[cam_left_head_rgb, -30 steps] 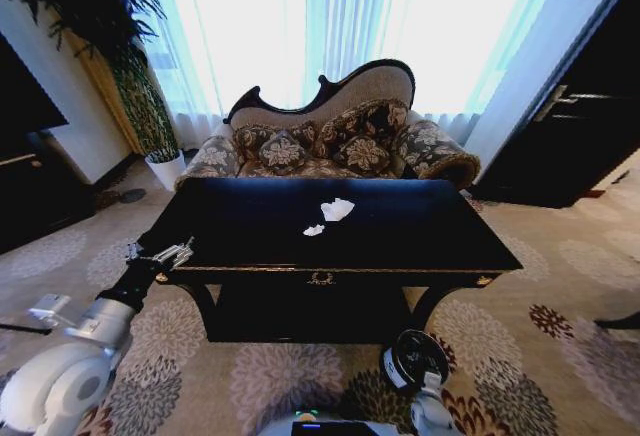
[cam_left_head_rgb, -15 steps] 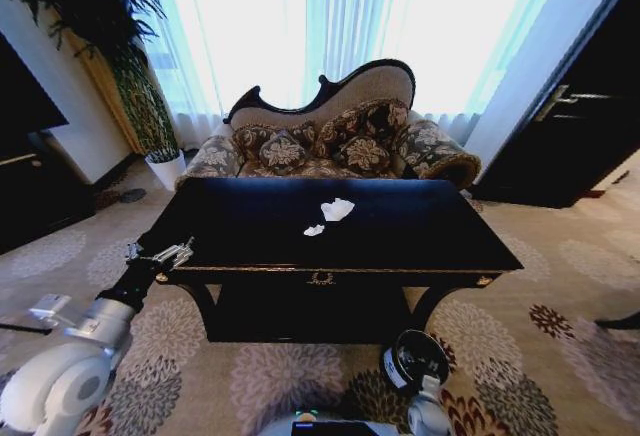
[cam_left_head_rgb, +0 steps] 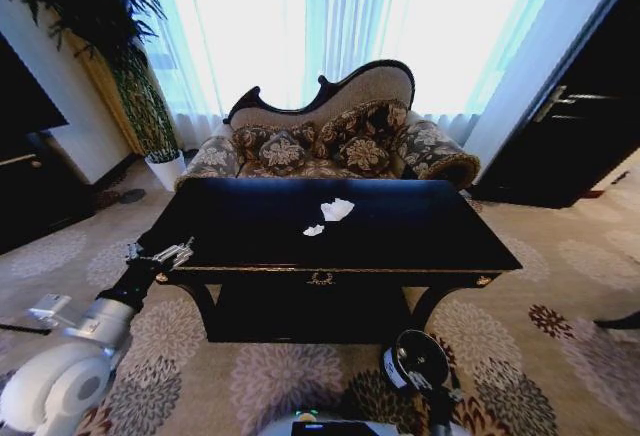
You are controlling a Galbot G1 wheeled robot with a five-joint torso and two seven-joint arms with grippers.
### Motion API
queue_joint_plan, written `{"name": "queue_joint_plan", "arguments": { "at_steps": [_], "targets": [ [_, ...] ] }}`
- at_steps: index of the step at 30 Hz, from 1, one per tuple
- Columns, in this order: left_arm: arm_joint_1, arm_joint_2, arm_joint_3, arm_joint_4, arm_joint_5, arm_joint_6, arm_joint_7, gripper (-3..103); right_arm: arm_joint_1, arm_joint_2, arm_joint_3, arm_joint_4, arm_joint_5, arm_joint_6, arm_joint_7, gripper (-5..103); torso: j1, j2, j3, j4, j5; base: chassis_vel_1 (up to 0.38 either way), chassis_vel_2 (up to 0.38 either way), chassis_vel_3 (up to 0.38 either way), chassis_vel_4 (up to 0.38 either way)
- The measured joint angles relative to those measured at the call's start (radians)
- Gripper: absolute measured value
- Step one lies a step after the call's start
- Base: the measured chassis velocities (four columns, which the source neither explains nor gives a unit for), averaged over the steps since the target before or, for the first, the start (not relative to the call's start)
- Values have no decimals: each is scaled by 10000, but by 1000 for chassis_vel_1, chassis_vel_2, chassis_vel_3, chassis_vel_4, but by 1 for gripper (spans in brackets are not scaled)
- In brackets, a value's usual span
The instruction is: Move to the front of the table and place the trash on the table into the trash bin.
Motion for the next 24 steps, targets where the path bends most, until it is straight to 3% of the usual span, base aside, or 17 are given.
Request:
{"name": "queue_joint_plan", "arguments": {
  "at_steps": [8, 18, 21, 24],
  "targets": [
    [0, 0, 0, 0, 0, 0, 0, 100, -1564, 492, 356, 2503, -155, 381, 185, 100, 0, 0, 0, -1, 1, 0, 0, 0, 0],
    [0, 0, 0, 0, 0, -1, 1, 100, -2892, 403, 960, 4302, -563, 1105, 369, 100, 0, 1, 1, -1, 1, 0, 0, 0, 0],
    [0, 0, 0, 0, 0, 0, 0, 100, -2982, 407, 1217, 5031, -519, 909, 477, 100, 0, 0, 1, -1, 1, 0, 0, 0, 0],
    [0, 0, 0, 0, 0, 0, 0, 100, -2887, 216, 1590, 6037, 18, 89, 593, 100, 1, 0, 2, -1, 1, 0, 0, 0, 0]
  ]
}}
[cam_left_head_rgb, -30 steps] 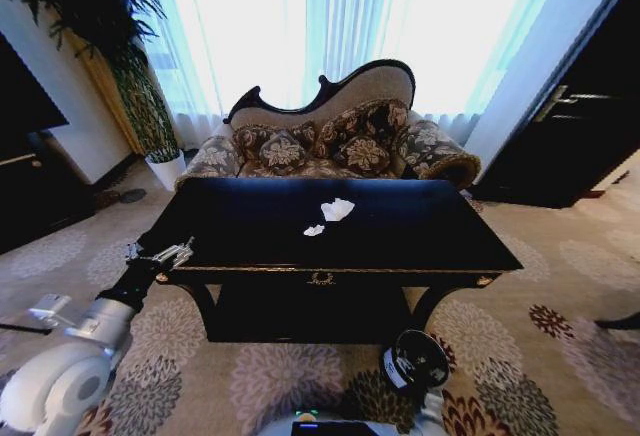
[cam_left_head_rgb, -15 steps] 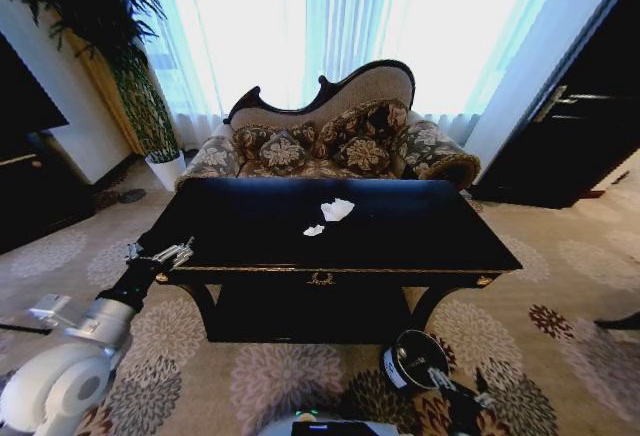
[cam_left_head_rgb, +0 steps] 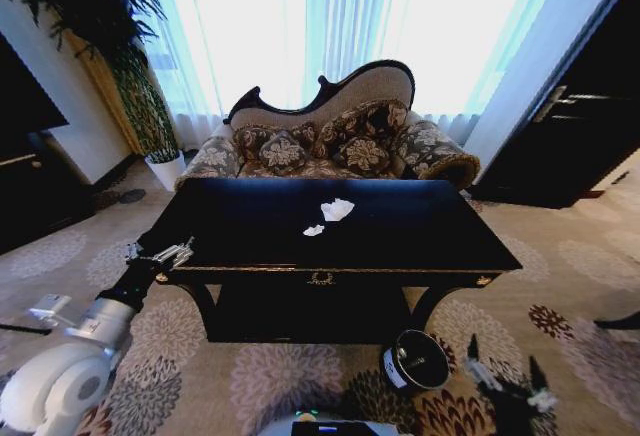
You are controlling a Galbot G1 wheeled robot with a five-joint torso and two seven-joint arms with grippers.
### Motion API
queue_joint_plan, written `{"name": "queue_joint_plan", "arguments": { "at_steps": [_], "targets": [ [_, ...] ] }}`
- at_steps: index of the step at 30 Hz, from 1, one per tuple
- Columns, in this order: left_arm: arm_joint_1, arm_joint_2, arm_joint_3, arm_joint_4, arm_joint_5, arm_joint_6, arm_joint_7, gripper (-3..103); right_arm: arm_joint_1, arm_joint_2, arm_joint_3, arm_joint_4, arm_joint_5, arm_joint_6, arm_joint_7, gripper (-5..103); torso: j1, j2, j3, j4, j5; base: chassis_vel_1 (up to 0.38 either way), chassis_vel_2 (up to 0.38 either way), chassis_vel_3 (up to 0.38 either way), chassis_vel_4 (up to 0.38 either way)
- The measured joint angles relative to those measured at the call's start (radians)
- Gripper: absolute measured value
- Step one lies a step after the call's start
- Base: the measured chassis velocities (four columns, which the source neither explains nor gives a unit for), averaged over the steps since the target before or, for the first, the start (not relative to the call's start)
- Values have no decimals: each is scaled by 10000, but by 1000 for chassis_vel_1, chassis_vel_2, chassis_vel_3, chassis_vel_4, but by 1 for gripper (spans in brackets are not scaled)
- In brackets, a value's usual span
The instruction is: Move to the front of the table and place the trash on the table into the trash bin.
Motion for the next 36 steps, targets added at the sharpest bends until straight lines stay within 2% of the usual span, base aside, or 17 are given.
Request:
{"name": "queue_joint_plan", "arguments": {
  "at_steps": [3, 5, 6, 10, 13, 15, 17, 18, 21, 22, 26, 28, 30, 31, 32, 33, 36],
  "targets": [
    [0, 0, 0, 0, 0, 0, 0, 100, 174, -140, 190, 424, 321, -497, -5, 100, 0, 0, 0, 0, 0, 0, 0, 0, 0],
    [0, 0, 0, 0, 0, -1, 0, 100, 533, -366, 400, 1029, 761, -1260, -127, 100, 0, 0, 0, 1, 0, 0, 0, 0, 0],
    [0, 0, 0, 0, 0, -1, 0, 100, 533, -366, 400, 1029, 761, -1260, -127, 100, 0, 0, 0, 1, 0, 0, 0, 0, 0],
    [0, 0, 0, 0, 0, 0, 0, 100, 1131, -904, 514, 1636, 979, -2365, -292, 100, 0, 0, 0, 0, 1, 0, 0, 0, 0],
    [0, 0, 0, 0, 0, 0, 0, 100, 1359, -1118, 503, 1920, 1122, -2792, -290, 100, 0, 0, 0, 0, 1, 0, 0, 0, 0],
    [0, 0, 0, 0, 0, -1, 0, 100, 1869, -1511, 372, 2321, 1364, -3653, -259, 100, 0, 0, 0, 0, -2, 0, 0, 0, 0],
    [0, 0, 0, 0, 0, 0, 0, 100, 2028, -1637, 296, 2353, 1425, -3962, -228, 100, 0, 0, 0, 1, -1, 0, 0, 0, 0],
    [0, 0, 0, 0, 0, -1, 0, 100, 2378, -1929, 133, 2379, 1532, -4522, -157, 100, 0, 0, 0, 0, 0, 0, 0, 0, 0],
    [0, 0, 0, 0, 0, 0, 0, 100, 3144, -3056, -120, 2379, 1655, -5523, 35, 100, 0, 0, 1, 0, 4, 0, 0, 0, 0],
    [0, 0, 0, 0, 0, 0, 0, 100, 3144, -3056, -120, 2379, 1655, -5523, 35, 100, 0, 0, 1, 0, 4, 0, 0, 0, 0],
    [0, 0, 0, 0, 0, -1, 1, 100, 3717, -5115, -112, 2369, 2617, -6602, 258, 100, 2, -2, 1, 1, 2, 0, 0, 0, 0],
    [0, 1, 0, 0, 0, -1, 1, 100, 3815, -5350, -111, 2366, 2788, -6744, 320, 100, 2, -2, 1, 0, 2, 0, 0, 0, 0],
    [0, 0, 0, 0, 0, -1, 1, 100, 4305, -6130, -139, 2347, 3635, -7335, 535, 100, 1, -2, 0, 0, 1, 0, 0, 0, 0],
    [0, 0, 0, 0, 0, 0, 1, 100, 4434, -6272, -145, 2338, 3851, -7467, 561, 100, 1, -2, 1, -1, 1, 0, 0, 0, 0],
    [0, -1, 0, 0, 0, -1, 1, 100, 4828, -6663, -152, 2213, 4519, -7844, 583, 100, 1, -1, 1, 0, -1, 0, 0, 0, 0],
    [0, -1, 0, 0, 0, -1, 1, 100, 4828, -6663, -152, 2213, 4519, -7844, 583, 100, 1, -1, 1, 0, -1, 0, 0, 0, 0],
    [0, 0, 0, 0, 0, -1, 0, 100, 5777, -7732, -229, 1597, 6241, -8564, 684, 100, 1, -2, 1, 0, 3, 0, 0, 0, 0]
  ]
}}
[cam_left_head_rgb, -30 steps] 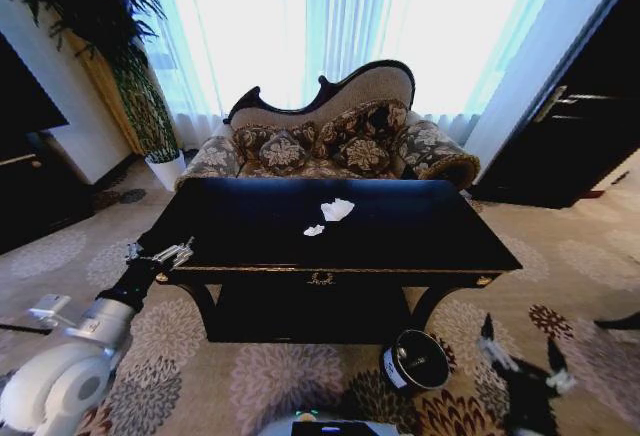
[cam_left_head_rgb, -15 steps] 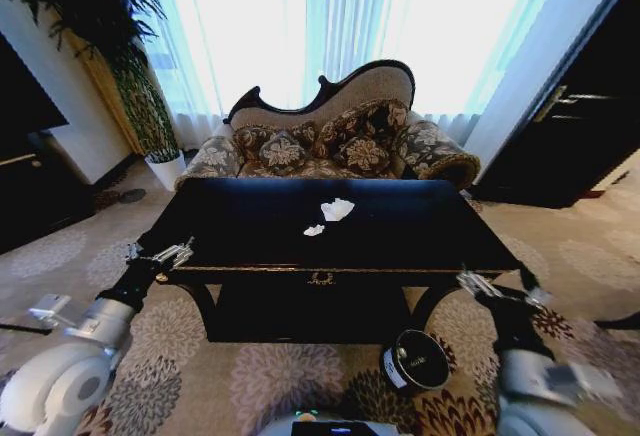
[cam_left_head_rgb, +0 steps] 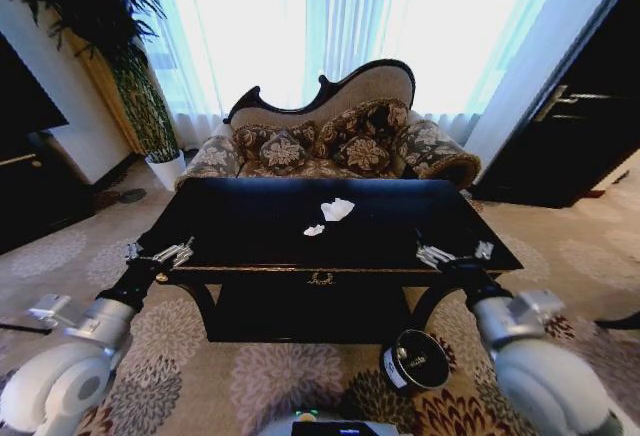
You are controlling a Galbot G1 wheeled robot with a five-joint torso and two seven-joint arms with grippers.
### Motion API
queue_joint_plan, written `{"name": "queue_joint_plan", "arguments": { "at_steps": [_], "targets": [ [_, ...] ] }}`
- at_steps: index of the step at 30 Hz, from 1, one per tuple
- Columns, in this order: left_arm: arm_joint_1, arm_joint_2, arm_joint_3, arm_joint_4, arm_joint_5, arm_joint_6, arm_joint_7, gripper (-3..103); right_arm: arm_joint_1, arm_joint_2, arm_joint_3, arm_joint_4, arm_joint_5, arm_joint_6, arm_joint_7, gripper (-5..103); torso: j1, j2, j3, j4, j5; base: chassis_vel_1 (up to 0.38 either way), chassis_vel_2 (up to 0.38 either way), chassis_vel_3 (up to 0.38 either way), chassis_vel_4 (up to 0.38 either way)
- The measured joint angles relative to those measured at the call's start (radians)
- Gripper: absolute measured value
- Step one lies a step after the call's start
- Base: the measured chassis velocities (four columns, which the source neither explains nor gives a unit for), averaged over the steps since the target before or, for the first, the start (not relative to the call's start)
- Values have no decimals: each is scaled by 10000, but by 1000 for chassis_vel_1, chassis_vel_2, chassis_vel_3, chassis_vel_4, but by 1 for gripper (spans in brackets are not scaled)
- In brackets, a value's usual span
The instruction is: Move to the front of the table and place the trash on the table into the trash bin.
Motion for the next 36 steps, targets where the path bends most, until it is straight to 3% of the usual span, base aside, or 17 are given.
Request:
{"name": "queue_joint_plan", "arguments": {
  "at_steps": [2, 3, 7, 12, 15, 16, 19, 21, 24, 25, 26, 29, 31, 36],
  "targets": [
    [0, 0, 0, 0, 0, 0, 1, 100, 833, -856, -208, -448, 1085, -480, 319, 100, 1, -1, 0, 1, 0, 0, 0, 0, 0],
    [0, 0, 0, 0, 0, 0, 1, 100, 833, -856, -208, -448, 1085, -480, 319, 100, 1, -1, 0, 1, 0, 0, 0, 0, 0],
    [1, 0, 0, 0, 0, 1, 0, 100, 2276, -2299, -819, -1176, 2557, -901, 738, 100, 1, 0, 0, 1, -3, 0, 0, 0, 0],
    [0, 0, 0, 0, 0, 2, 0, 100, 3974, -2982, -2037, -1554, 3756, -1179, 1078, 100, 0, 1, -1, 1, -3, 0, 0, 0, 0],
    [0, 0, 0, 0, 0, 1, 0, 100, 4709, -3091, -2655, -1715, 3991, -1251, 1214, 100, 0, 1, -1, 1, -1, 0, 0, 0, 0],
    [0, 0, 0, 0, 0, 2, -1, 100, 5606, -3163, -3475, -1930, 4262, -1335, 1422, 100, 0, 2, -1, -1, -4, 0, 0, 0, 0],
    [0, 0, 0, -1, 0, 2, 2, 100, 7992, -3061, -5831, -2415, 5006, -1577, 2086, 100, 0, 1, -1, -2, 0, 0, 0, 0, 0],
    [0, 0, 0, 0, 0, 2, 0, 100, 8529, -2997, -6329, -2512, 5083, -1604, 2187, 100, 0, 1, -1, 0, -3, 0, 0, 0, 0],
    [0, 0, 0, 0, 0, 2, -1, 100, 11028, -2482, -8844, -3009, 5252, -1770, 2574, 100, 0, 1, 0, 3, -4, 0, 0, 0, 0],
    [0, 0, 0, 0, 0, 2, -1, 100, 11028, -2482, -8844, -3009, 5252, -1770, 2574, 100, 0, 1, 0, 3, -4, 0, 0, 0, 0],
    [0, 0, 0, 0, 0, 2, 0, 100, 11833, -2260, -9634, -3154, 5265, -1815, 2684, 100, 1, 0, 0, 1, -4, 0, 0, 0, 0],
    [0, 0, 0, 0, 0, 2, 0, 100, 12702, -1980, -10438, -3346, 5283, -1867, 2803, 100, 1, 1, -1, 1, -5, 0, 0, 0, 0],
    [0, 0, 0, 0, 0, 2, 0, 100, 13808, -1506, -11592, -3798, 5283, -1934, 3003, 100, 0, 1, -1, 1, -6, 0, 0, 0, 0],
    [0, 0, 0, 0, 0, 2, 0, 100, 14684, -759, -12675, -4500, 5486, -1941, 3471, 100, 0, 1, -1, 2, -3, 0, 0, 0, 0]
  ]
}}
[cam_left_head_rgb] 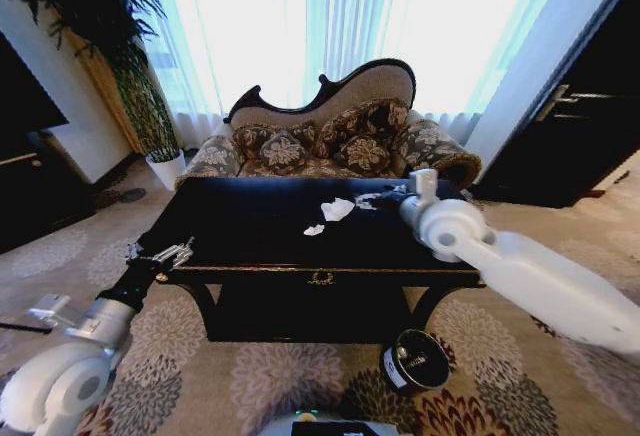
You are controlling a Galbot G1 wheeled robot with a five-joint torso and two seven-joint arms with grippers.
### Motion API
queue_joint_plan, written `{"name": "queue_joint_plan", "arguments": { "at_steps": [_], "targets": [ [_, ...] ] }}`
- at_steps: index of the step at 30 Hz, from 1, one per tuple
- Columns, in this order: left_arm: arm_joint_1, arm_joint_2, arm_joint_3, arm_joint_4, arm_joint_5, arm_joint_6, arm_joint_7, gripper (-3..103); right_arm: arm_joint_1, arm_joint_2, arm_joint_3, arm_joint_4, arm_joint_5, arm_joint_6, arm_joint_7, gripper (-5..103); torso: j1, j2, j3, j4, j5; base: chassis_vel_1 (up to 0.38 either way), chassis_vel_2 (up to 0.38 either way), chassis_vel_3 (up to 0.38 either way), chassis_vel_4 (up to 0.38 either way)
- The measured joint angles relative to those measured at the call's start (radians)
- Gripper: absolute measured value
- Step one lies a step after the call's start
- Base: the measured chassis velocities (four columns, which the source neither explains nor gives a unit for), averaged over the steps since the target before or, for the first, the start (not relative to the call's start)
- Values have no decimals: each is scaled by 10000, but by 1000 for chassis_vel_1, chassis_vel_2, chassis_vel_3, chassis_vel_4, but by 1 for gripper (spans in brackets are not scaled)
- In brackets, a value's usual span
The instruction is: Move to the front of the table and place the trash on the table into the trash bin.
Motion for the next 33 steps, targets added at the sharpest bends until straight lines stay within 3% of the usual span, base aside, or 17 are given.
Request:
{"name": "queue_joint_plan", "arguments": {
  "at_steps": [15, 25, 33],
  "targets": [
    [0, 0, 0, 0, 0, 0, 0, 100, 1180, 1799, -1711, -1420, 575, -200, 1408, 100, 0, 0, -1, -1, -1, 0, 0, 0, 0],
    [0, 0, 0, 0, 0, 0, 0, 100, 995, 2665, -1921, -2533, 33, -444, 1515, 100, -1, 1, -1, -2, -1, 0, 0, 0, 0],
    [0, 0, 0, 0, 0, 0, 0, 100, 477, 3337, -1447, -3224, -346, -524, 1697, 100, -1, 0, -1, 0, 0, 0, 0, 0, 0]
  ]
}}
